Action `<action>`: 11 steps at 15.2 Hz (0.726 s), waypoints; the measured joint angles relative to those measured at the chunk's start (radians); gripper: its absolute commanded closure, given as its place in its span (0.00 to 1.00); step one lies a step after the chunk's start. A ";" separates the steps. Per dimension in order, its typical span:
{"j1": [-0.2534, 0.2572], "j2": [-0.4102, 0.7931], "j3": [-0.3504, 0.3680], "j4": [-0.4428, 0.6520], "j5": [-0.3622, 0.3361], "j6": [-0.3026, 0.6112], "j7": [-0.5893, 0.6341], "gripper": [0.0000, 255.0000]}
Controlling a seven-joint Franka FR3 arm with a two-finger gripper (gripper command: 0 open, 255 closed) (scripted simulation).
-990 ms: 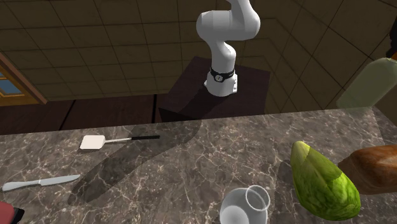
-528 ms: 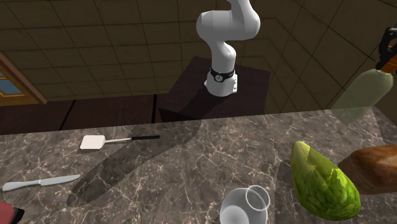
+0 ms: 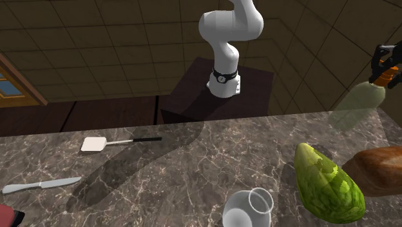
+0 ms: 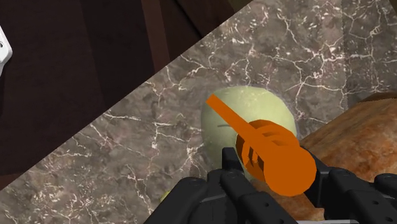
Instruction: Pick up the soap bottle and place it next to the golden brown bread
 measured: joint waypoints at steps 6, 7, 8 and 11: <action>0.002 0.029 0.015 -0.060 -0.015 0.082 0.013 1.00; 0.002 0.033 0.017 -0.072 -0.017 0.097 0.013 1.00; 0.002 0.037 0.018 -0.083 -0.019 0.111 0.015 1.00; 0.002 0.057 0.024 -0.103 -0.032 0.148 0.023 1.00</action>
